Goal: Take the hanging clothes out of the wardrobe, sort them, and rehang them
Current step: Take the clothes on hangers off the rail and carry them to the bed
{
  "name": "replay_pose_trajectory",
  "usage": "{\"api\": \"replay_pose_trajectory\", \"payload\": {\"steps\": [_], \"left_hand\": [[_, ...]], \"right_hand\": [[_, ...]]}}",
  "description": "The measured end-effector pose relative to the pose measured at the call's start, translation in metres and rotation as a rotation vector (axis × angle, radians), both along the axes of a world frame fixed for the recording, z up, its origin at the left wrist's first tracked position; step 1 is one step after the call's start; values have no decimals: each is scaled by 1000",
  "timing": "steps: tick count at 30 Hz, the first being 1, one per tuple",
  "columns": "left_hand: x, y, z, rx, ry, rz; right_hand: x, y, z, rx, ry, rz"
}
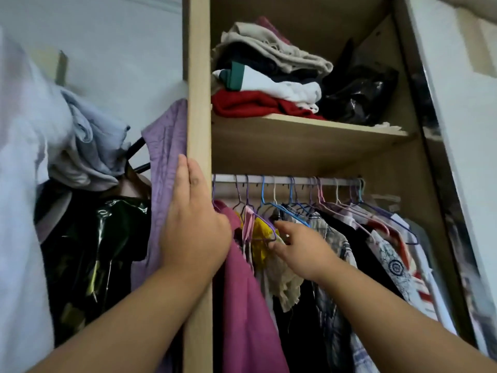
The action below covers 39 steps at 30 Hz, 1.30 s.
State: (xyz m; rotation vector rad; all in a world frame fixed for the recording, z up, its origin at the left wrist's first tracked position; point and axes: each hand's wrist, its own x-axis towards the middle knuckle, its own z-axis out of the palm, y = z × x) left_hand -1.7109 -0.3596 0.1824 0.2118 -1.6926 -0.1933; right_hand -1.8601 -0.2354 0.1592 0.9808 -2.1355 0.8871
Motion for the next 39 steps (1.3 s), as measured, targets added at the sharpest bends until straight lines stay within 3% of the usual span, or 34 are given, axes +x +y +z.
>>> {"api": "replay_pose_trajectory", "payload": {"steps": [14,26,39], "left_hand": [[-10,-2,-4,-31,37,200],[-13,-7,-6,-52,82,193],[-12,-7,-7,-2,92,97]], "right_hand": [[-68,-82,45,-93,-115,58],[-40,-124,64,156,-280,-194],[-31,-101,85,-299,-15,-174]]}}
